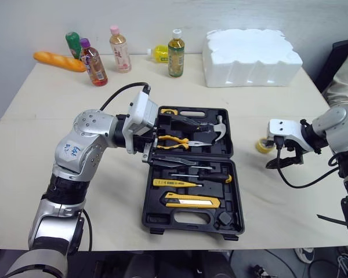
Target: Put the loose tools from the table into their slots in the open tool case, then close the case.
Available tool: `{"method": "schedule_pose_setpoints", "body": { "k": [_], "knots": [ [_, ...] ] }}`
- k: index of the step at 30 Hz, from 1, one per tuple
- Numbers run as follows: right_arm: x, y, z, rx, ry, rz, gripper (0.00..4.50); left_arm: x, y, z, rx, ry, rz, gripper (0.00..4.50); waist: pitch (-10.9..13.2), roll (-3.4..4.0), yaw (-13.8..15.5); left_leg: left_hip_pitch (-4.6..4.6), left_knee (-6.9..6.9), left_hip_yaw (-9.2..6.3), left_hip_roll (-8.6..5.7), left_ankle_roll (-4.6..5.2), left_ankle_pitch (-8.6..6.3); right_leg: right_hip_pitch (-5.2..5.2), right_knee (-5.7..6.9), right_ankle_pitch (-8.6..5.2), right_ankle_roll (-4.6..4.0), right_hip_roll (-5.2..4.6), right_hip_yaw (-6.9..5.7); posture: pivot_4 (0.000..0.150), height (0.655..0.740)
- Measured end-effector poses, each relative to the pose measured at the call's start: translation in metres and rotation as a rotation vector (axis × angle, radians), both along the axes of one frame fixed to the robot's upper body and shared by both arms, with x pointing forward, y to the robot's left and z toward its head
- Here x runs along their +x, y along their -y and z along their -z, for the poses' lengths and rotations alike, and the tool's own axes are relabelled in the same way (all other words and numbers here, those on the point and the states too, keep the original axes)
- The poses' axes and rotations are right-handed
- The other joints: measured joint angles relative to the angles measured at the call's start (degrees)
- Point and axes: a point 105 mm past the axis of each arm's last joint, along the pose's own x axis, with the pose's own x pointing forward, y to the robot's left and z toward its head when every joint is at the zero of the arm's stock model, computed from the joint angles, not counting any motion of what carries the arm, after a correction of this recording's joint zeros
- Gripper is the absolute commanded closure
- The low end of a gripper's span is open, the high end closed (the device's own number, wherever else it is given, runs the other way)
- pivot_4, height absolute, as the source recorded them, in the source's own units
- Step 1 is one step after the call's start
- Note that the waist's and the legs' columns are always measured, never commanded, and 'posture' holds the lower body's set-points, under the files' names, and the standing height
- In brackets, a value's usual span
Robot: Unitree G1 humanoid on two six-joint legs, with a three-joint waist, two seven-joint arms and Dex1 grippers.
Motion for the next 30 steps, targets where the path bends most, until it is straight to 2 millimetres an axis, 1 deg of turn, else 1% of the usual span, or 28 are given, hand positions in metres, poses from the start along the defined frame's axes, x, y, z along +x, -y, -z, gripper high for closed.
{"method": "schedule_pose_setpoints", "body": {
  "k": [2, 4, 5, 6, 9, 10, 11, 14, 16, 17, 18, 20, 21, 22, 23, 24, 25, 27, 28, 30],
  "knots": [
    [0.002, 0.001, 0.000, -0.003, 0.008, 0.003, 0.76, 0.000, 0.000, 0.000, -0.002, 0.000, -0.005, 0.00, 0.0, 0.00, 0.0, 0.01, 0.07, -0.01, 0.01, -0.01, 0.00, 0.02, 0.02, 0.00, 0.00, 0.01, 0.00, 0.150, 0.7400],
    [0.004, -0.001, 0.000, -0.006, 0.012, -0.002, 1.70, 0.001, 0.000, 0.000, -0.003, 0.001, -0.007, 0.00, 0.0, 0.00, -0.1, 0.02, 0.10, -0.02, 0.02, -0.01, 0.00, 0.05, 0.02, 0.00, 0.00, 0.02, -0.01, 0.150, 0.7400],
    [0.004, -0.001, 0.000, -0.007, 0.013, -0.007, 2.04, 0.001, 0.000, 0.000, -0.004, 0.001, -0.010, 0.00, 0.0, 0.00, -0.1, 0.02, 0.14, -0.03, 0.03, -0.01, -0.01, 0.07, 0.02, 0.00, 0.00, 0.02, -0.01, 0.150, 0.7400],
    [0.004, -0.001, 0.000, -0.005, 0.012, -0.008, 2.54, 0.001, 0.000, -0.001, -0.005, 0.001, -0.011, 0.00, 0.0, 0.00, -0.1, 0.02, 0.17, -0.03, 0.02, -0.01, -0.01, 0.07, 0.02, 0.00, 0.00, 0.02, -0.01, 0.150, 0.7400],
    [0.004, -0.002, 0.000, -0.003, 0.006, -0.017, 3.87, 0.001, 0.000, 0.000, -0.004, 0.001, -0.011, 0.00, 0.0, 0.00, 0.0, 0.02, 0.23, -0.02, 0.02, -0.01, -0.01, 0.08, 0.03, 0.00, 0.00, 0.01, -0.01, 0.150, 0.7400],
    [0.003, -0.003, -0.002, -0.008, 0.006, -0.031, 4.40, 0.001, 0.000, 0.000, -0.004, 0.001, -0.011, 0.00, 0.0, 0.00, 0.0, 0.01, 0.23, -0.02, 0.01, -0.01, -0.02, 0.07, 0.03, 0.00, 0.00, 0.01, -0.01, 0.150, 0.7400],
    [0.002, -0.004, -0.004, -0.016, 0.016, -0.049, 4.46, 0.001, 0.000, 0.000, -0.003, 0.000, -0.010, 0.00, 0.0, 0.00, 0.0, 0.01, 0.22, -0.03, 0.02, -0.01, -0.02, 0.07, 0.06, 0.00, 0.00, 0.02, -0.01, 0.150, 0.7400],
    [-0.002, -0.007, -0.012, -0.002, 0.044, -0.094, 4.46, -0.001, -0.001, 0.003, 0.005, -0.009, -0.002, 0.00, 0.0, 0.00, 0.0, 0.01, 0.18, -0.04, 0.02, -0.01, -0.02, 0.06, 0.07, 0.00, 0.00, 0.01, -0.03, 0.150, 0.7400],
    [-0.010, -0.017, -0.022, 0.057, 0.076, -0.131, 4.46, -0.005, -0.002, 0.011, 0.034, -0.028, 0.022, 0.00, 0.0, 0.00, 0.1, -0.01, 0.17, -0.08, 0.03, -0.02, -0.02, 0.06, 0.07, 0.00, 0.00, 0.01, -0.04, 0.150, 0.7400],
    [-0.018, -0.023, -0.026, 0.089, 0.091, -0.148, 4.46, -0.007, -0.003, 0.016, 0.054, -0.033, 0.036, 0.00, 0.0, 0.01, 0.1, -0.02, 0.16, -0.10, 0.03, -0.02, -0.02, 0.05, 0.07, 0.00, 0.00, 0.01, -0.05, 0.150, 0.7400],
    [-0.032, -0.032, -0.028, 0.132, 0.101, -0.182, 4.46, -0.010, -0.005, 0.022, 0.073, -0.035, 0.048, 0.00, 0.0, 0.03, 0.2, -0.04, 0.10, -0.18, 0.06, -0.03, -0.02, 0.05, 0.07, -0.01, -0.01, 0.01, -0.06, 0.150, 0.7400],
    [-0.069, -0.061, -0.027, 0.228, 0.076, -0.266, 4.46, -0.014, -0.013, 0.039, 0.123, -0.060, 0.050, 0.00, 0.0, 0.04, 0.5, -0.06, 0.15, -0.32, 0.14, -0.16, -0.10, 0.08, 0.07, -0.04, -0.08, 0.02, -0.09, 0.150, 0.7400],
    [-0.086, -0.075, -0.023, 0.268, 0.055, -0.303, 4.46, -0.017, -0.014, 0.047, 0.148, -0.065, 0.054, 0.00, 0.0, 0.04, 0.8, -0.08, 0.16, -0.39, 0.15, -0.16, -0.10, 0.09, 0.09, -0.05, -0.09, 0.01, -0.08, 0.150, 0.7400],
    [-0.110, -0.095, -0.015, 0.311, 0.010, -0.350, 4.46, -0.020, -0.015, 0.058, 0.183, -0.066, 0.066, 0.00, 0.0, 0.04, 1.0, -0.08, 0.24, -0.39, 0.15, -0.19, -0.12, 0.12, 0.06, -0.05, -0.10, 0.02, -0.08, 0.150, 0.7400],
    [-0.123, -0.106, -0.010, 0.336, -0.022, -0.384, 4.46, -0.022, -0.015, 0.064, 0.201, -0.070, 0.075, 0.00, 0.0, 0.03, 1.1, -0.08, 0.27, -0.34, 0.13, -0.19, -0.13, 0.14, 0.01, -0.06, -0.11, 0.01, -0.06, 0.150, 0.7400],
    [-0.141, -0.120, -0.005, 0.367, -0.061, -0.410, 4.46, -0.027, -0.015, 0.072, 0.225, -0.070, 0.093, 0.00, 0.0, 0.03, 1.3, -0.08, 0.49, -0.25, 0.06, -0.09, -0.18, 0.12, -0.02, -0.05, -0.10, -0.03, -0.06, 0.150, 0.7400],
    [-0.148, -0.124, -0.004, 0.375, -0.064, -0.409, 4.46, -0.029, -0.015, 0.074, 0.234, -0.061, 0.099, 0.00, 0.0, 0.04, 1.5, -0.06, 0.55, -0.22, 0.05, -0.05, -0.19, 0.17, -0.01, -0.05, -0.10, -0.05, -0.04, 0.150, 0.7400],
    [-0.169, -0.135, 0.004, 0.393, -0.094, -0.419, 4.46, -0.033, -0.015, 0.078, 0.246, -0.034, 0.104, 0.00, 0.0, 0.00, 1.7, 0.07, 0.59, -0.26, 0.04, 0.04, -0.24, 0.37, -0.06, -0.05, -0.09, -0.09, 0.05, 0.150, 0.7400],
    [-0.176, -0.138, 0.008, 0.402, -0.112, -0.421, 4.46, -0.034, -0.016, 0.080, 0.248, -0.031, 0.104, 0.00, 0.0, 0.00, 1.8, 0.10, 0.60, -0.27, 0.03, 0.07, -0.26, 0.41, -0.09, -0.05, -0.09, -0.11, 0.06, 0.150, 0.7400],
    [-0.185, -0.139, 0.014, 0.395, -0.125, -0.411, 4.46, -0.037, -0.015, 0.082, 0.258, -0.028, 0.120, 0.00, 0.0, 0.00, 2.1, 0.09, 0.60, -0.27, 0.01, 0.15, -0.30, 0.42, -0.12, -0.04, -0.09, -0.11, 0.07, 0.150, 0.7400]
  ]
}}
